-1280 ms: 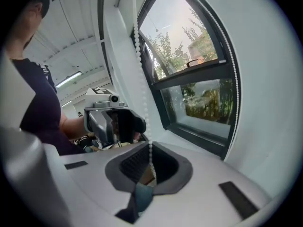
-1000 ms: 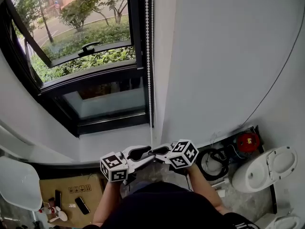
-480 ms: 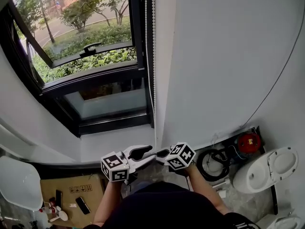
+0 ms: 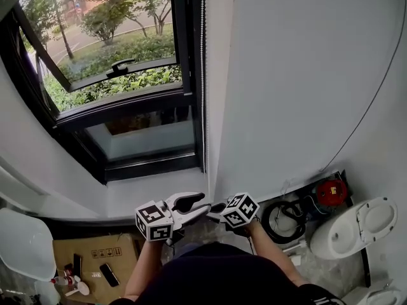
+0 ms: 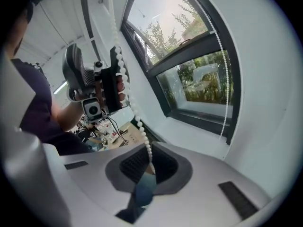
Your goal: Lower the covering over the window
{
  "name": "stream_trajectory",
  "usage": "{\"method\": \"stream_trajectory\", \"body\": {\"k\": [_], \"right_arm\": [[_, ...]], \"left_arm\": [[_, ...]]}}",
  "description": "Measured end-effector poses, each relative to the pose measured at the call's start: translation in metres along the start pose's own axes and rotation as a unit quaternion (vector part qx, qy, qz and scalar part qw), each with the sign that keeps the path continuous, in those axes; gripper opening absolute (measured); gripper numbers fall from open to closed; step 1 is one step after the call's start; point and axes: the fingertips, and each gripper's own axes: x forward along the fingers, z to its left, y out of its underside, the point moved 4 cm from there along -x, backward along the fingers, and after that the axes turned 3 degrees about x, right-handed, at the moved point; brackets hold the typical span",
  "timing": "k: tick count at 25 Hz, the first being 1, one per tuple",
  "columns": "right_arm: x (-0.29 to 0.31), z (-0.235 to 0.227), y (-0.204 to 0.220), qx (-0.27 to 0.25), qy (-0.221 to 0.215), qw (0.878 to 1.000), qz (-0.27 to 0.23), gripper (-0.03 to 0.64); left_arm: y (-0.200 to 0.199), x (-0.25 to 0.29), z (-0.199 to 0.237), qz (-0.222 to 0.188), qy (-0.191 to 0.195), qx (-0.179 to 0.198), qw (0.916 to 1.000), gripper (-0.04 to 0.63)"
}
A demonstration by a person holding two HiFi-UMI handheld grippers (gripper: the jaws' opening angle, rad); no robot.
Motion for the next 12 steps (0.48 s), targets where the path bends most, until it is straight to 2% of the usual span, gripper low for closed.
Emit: {"method": "stream_trajectory", "body": {"k": [7, 12], "right_arm": [[0.002, 0.0, -0.004, -0.002, -0.008, 1.0, -0.01, 0.015], [0.006, -0.002, -0.001, -0.018, -0.004, 1.0, 0.001, 0.015]], "left_arm": [[-0.023, 0.008, 0.005, -0.009, 0.002, 0.029, 0.9995, 0.152], [-0.05, 0.008, 0.011, -0.043, -0.005, 0.038, 0.9983, 0.152]]}}
